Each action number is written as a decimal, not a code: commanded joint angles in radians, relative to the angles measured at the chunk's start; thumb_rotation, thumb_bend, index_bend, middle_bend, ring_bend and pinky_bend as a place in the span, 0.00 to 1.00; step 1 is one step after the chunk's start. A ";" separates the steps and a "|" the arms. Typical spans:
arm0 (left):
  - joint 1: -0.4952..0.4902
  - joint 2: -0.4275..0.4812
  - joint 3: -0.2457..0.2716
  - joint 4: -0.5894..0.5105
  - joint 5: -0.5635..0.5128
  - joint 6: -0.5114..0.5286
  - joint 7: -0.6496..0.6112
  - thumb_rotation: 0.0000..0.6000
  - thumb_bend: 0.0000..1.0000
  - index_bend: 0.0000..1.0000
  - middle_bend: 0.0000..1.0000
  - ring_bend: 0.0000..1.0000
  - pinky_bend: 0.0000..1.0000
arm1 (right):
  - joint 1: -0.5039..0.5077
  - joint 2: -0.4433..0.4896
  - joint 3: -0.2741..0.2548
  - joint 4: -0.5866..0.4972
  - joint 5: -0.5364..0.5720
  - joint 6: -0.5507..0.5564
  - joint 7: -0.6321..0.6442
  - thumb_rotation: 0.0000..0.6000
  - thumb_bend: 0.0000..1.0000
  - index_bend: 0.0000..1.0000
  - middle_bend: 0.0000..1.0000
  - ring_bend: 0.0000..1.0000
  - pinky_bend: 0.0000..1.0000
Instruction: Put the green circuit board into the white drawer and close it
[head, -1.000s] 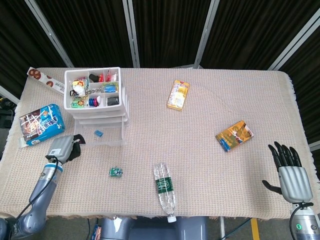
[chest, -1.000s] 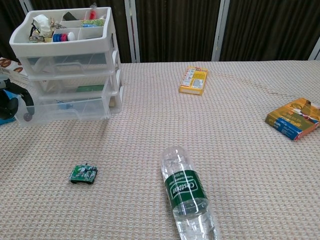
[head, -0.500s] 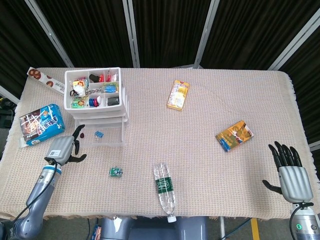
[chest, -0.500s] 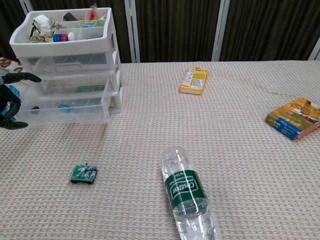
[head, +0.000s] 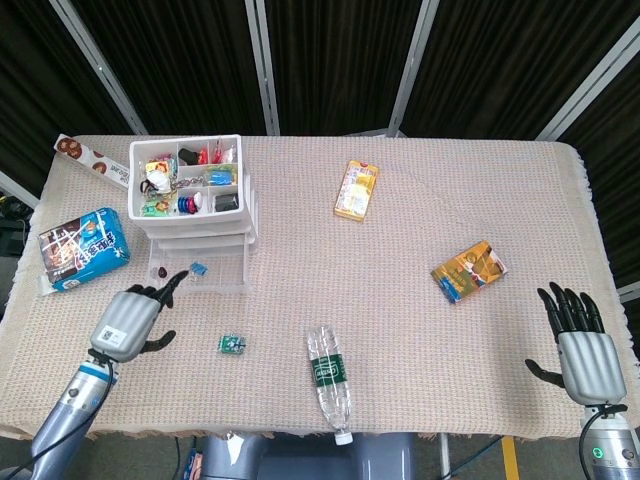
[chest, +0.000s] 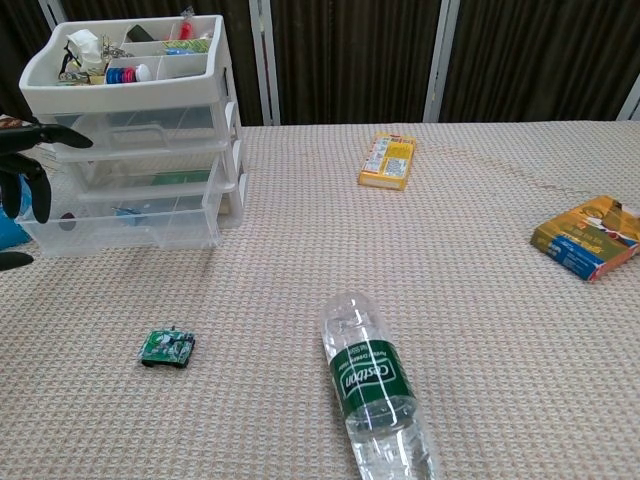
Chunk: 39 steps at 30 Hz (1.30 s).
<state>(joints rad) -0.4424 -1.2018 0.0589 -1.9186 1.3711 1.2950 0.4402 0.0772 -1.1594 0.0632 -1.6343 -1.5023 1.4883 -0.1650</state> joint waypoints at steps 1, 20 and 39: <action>0.023 0.015 0.071 -0.051 0.082 -0.002 0.062 1.00 0.25 0.17 0.70 0.66 0.52 | -0.001 -0.001 0.001 0.000 0.001 0.001 -0.002 1.00 0.00 0.05 0.00 0.00 0.00; -0.048 -0.282 -0.029 0.090 -0.251 -0.163 0.423 1.00 0.28 0.31 1.00 0.92 0.72 | -0.001 0.001 0.004 0.003 0.004 0.004 0.004 1.00 0.00 0.05 0.00 0.00 0.00; -0.120 -0.461 -0.084 0.204 -0.415 -0.159 0.537 1.00 0.38 0.44 1.00 0.92 0.72 | -0.002 0.000 0.005 0.006 0.001 0.008 0.014 1.00 0.00 0.05 0.00 0.00 0.00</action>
<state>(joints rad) -0.5588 -1.6581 -0.0247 -1.7185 0.9598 1.1375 0.9747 0.0755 -1.1590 0.0682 -1.6284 -1.5014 1.4962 -0.1508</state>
